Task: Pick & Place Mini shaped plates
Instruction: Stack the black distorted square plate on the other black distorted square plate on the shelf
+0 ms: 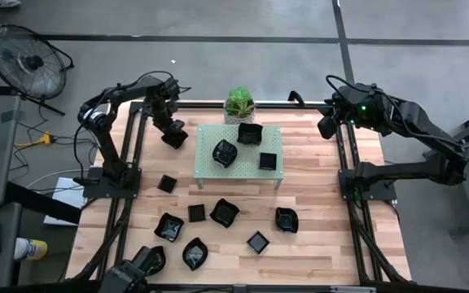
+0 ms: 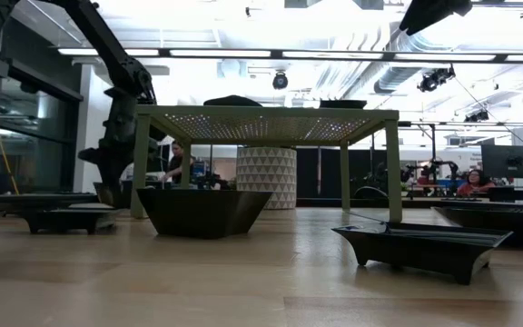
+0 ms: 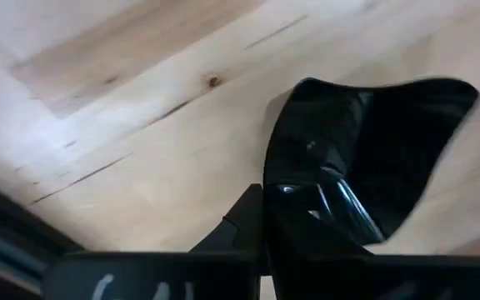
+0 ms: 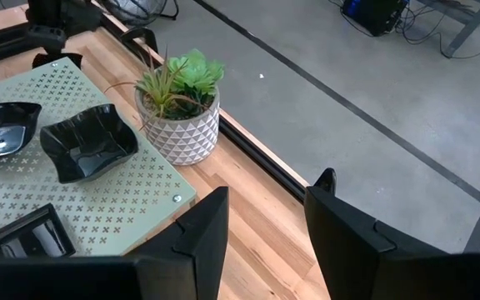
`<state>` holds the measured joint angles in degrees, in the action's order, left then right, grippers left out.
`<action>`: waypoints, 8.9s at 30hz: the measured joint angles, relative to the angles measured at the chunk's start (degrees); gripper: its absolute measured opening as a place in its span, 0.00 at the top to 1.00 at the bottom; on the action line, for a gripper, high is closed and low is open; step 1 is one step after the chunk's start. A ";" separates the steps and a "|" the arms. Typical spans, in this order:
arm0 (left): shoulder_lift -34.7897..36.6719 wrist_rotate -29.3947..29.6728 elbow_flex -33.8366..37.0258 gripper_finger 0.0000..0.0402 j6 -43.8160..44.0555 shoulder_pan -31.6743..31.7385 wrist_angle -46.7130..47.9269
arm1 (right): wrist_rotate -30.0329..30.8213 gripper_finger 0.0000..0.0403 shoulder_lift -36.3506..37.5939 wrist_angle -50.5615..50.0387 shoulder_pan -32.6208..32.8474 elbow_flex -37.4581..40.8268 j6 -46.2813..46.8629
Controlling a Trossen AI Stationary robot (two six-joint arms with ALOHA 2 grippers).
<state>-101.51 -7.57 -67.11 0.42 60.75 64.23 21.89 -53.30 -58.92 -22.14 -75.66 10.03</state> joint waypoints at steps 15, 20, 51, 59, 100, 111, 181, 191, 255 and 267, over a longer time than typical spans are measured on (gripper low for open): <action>21.26 4.30 0.00 1.00 8.40 0.00 -3.41 | -1.11 0.62 0.00 2.89 0.01 -0.01 0.06; 28.60 5.17 0.00 1.00 11.02 -0.02 -7.76 | -1.06 0.62 0.00 4.10 0.01 0.00 0.03; 37.92 27.97 0.00 1.00 4.72 -27.74 -57.37 | -5.73 0.62 -14.80 38.25 1.94 -0.02 -6.47; 35.43 39.02 0.00 1.00 -4.22 -33.98 -69.15 | 2.24 0.62 -23.09 56.36 5.75 -0.02 -19.46; 27.23 33.37 0.02 1.00 -12.78 -36.41 -82.06 | 2.84 0.63 -40.74 88.37 4.33 -4.66 -25.23; 27.25 33.11 0.02 1.00 -12.65 -36.41 -80.43 | 3.05 0.84 -40.76 87.82 4.15 -4.66 -23.33; 44.43 -7.74 11.17 0.65 -0.11 -17.13 -58.89 | -3.76 1.00 -38.07 12.60 -7.62 -32.28 2.71; 45.15 -11.11 18.19 0.65 2.95 -16.87 -66.04 | -7.94 1.00 -37.78 -0.44 -7.47 -32.28 18.11; 45.85 -11.78 20.46 0.65 1.34 -16.86 -67.30 | -31.21 1.00 -34.95 20.88 -5.02 -2.25 57.96; 45.85 -11.80 20.46 0.65 1.45 -16.87 -67.17 | -33.02 1.00 -37.46 21.57 -5.24 -2.25 57.36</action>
<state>-55.66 -19.38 -46.65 1.87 43.88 -2.94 -11.13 -90.76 -37.34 -27.38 -77.91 67.40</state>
